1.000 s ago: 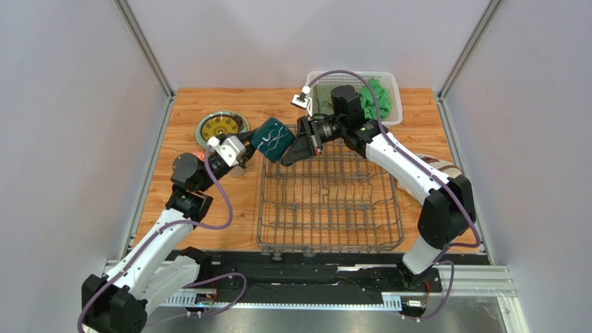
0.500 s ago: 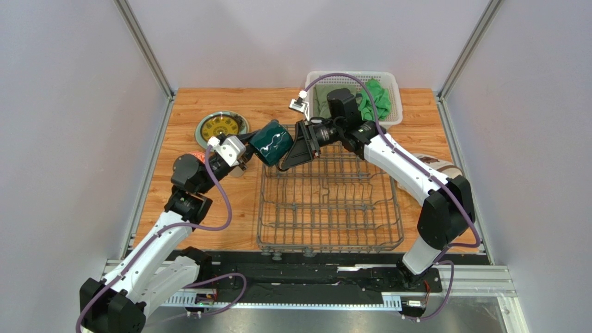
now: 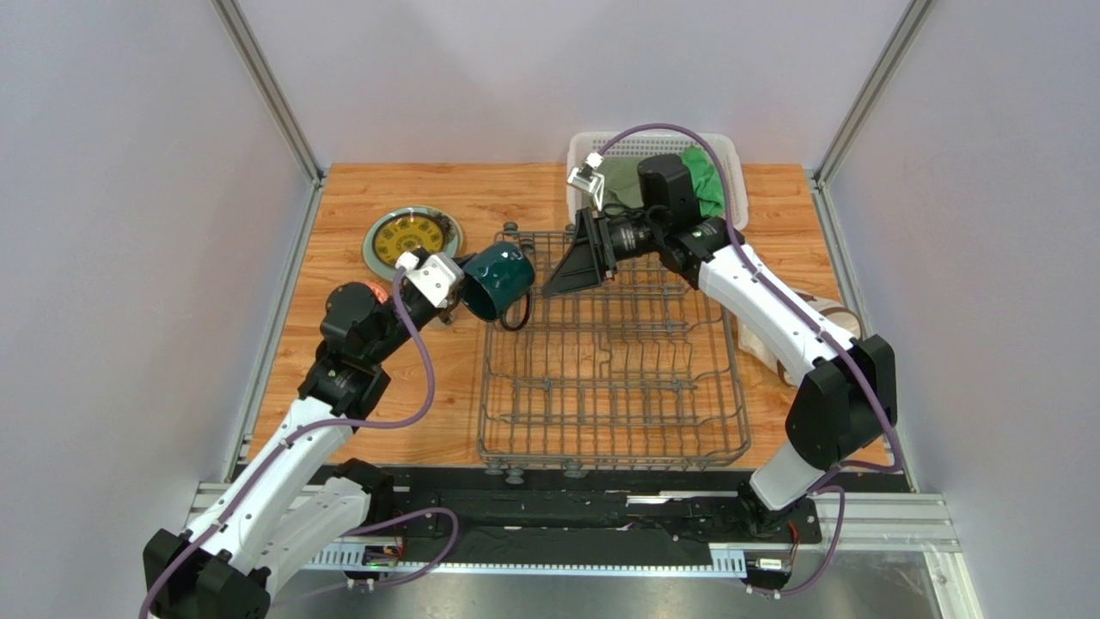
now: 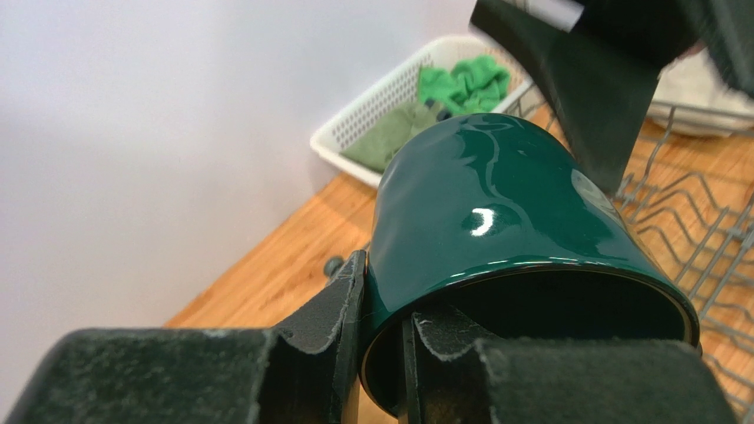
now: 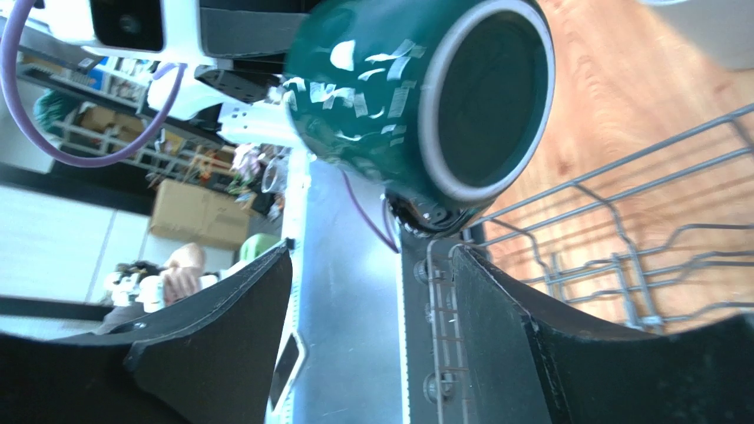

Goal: Unload the mixed dishes from the dish rack
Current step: Place the cup at the center of the board.

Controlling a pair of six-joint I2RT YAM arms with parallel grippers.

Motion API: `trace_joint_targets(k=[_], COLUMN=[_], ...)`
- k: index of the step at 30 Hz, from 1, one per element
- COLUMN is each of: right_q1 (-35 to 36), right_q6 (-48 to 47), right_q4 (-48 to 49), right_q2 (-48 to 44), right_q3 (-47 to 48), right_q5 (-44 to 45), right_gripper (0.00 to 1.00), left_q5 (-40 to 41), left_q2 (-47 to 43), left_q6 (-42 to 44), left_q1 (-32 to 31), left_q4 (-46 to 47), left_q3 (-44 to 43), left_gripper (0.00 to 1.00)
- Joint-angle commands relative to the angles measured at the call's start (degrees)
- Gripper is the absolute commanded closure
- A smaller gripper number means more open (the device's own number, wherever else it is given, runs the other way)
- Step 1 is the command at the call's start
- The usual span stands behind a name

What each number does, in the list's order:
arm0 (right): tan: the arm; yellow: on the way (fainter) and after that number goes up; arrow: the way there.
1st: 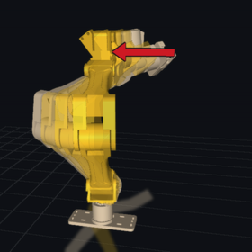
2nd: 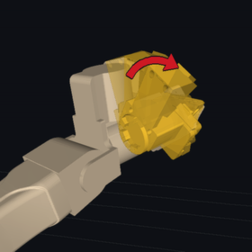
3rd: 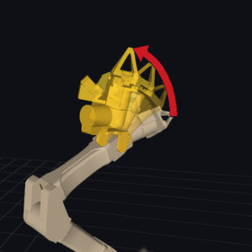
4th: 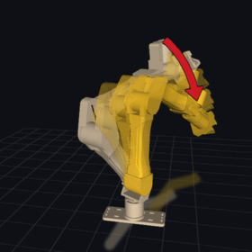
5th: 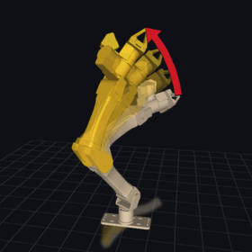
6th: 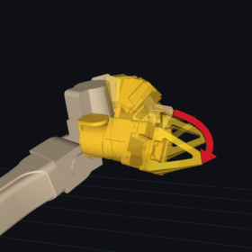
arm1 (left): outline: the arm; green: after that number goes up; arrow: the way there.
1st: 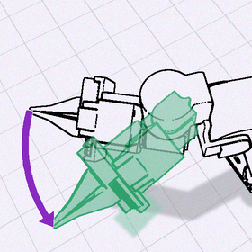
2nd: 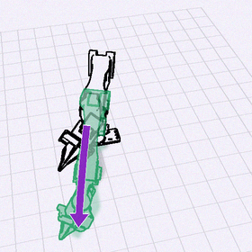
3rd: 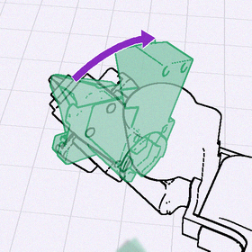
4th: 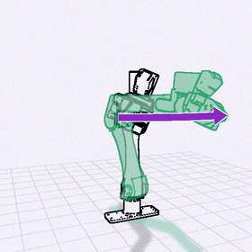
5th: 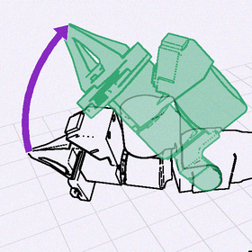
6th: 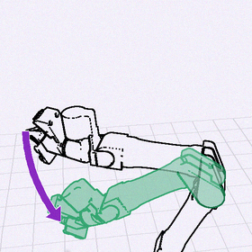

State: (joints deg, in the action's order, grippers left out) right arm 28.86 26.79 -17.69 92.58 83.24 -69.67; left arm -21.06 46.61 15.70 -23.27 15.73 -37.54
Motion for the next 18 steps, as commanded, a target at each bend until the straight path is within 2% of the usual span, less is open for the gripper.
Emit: trace_joint_targets(k=[1, 9, 12, 18], right_q1=[-1.61, -2.67, -2.5, -2.5], right_q6=[-6.03, -14.64, -15.71, -19.13], right_q4=[-3.74, -10.94, -12.01, -13.41], right_q2=[-3.63, -4.51, -4.33, -5.03], right_q3=[-0.45, -1.86, -2.38, -3.09], right_q5=[1.37, 6.91, 6.91, 9.64], right_gripper=[0.29, 0.3, 0.3, 0.31], left_q5=[4.0, 4.53, 4.71, 6.11], left_q2=[-1.43, -0.38, 0.32, 7.96], left_q6=[4.5, 15.57, 20.23, 24.9], left_q1=[0.5, 5.68, 8.4, 11.93], left_q4=[-9.63, -40.2, -48.47, -63.52], left_q3=[-8.68, -21.86, -24.06, -27.85], left_gripper=[1.0, 1.0, 1.0, 1.0])
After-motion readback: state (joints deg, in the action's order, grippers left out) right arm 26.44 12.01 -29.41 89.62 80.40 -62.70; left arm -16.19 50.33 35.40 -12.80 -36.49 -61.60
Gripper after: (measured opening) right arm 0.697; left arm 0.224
